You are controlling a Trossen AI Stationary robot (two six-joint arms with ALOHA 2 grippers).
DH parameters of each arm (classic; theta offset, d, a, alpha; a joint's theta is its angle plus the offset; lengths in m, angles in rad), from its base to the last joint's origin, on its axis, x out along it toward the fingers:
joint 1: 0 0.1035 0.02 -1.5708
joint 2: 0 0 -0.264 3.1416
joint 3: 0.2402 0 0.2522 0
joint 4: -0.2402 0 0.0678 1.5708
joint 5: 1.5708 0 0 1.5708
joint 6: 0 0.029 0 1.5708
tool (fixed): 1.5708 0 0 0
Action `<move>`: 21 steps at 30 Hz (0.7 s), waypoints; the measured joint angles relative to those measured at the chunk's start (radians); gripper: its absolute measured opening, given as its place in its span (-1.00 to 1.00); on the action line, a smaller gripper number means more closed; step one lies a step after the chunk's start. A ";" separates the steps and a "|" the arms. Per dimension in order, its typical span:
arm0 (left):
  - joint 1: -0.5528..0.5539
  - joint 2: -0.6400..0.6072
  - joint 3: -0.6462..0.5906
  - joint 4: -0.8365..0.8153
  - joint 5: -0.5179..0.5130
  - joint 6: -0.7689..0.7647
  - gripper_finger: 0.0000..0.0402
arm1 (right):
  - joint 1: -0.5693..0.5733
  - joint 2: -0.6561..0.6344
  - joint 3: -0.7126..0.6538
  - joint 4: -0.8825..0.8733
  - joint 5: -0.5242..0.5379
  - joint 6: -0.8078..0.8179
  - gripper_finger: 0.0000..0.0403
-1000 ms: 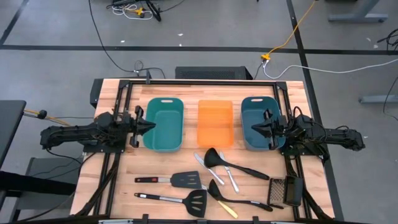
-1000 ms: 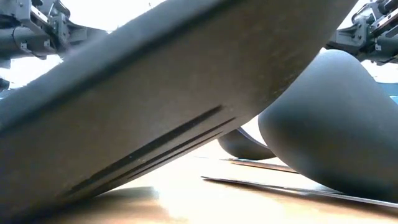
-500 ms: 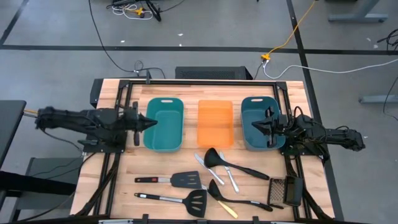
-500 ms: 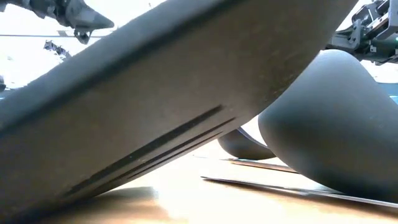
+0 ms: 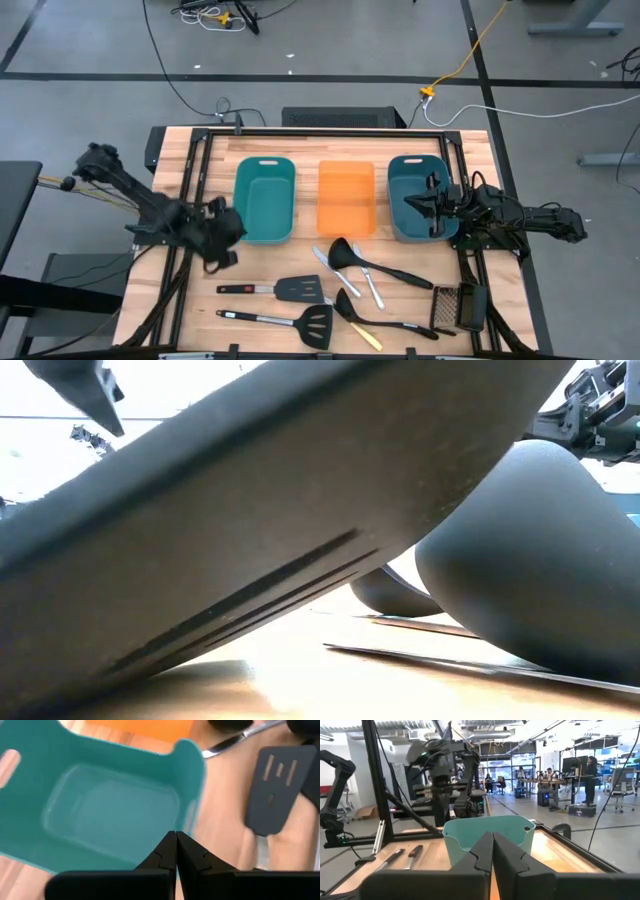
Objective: Pick & Place Kitchen Items
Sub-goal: Put the gray spatula into the green bin
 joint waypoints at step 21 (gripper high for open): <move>-0.256 0.397 -0.027 0.201 0.281 -0.260 0.23 | -0.001 0.002 0.000 -0.013 0.000 -0.003 -0.91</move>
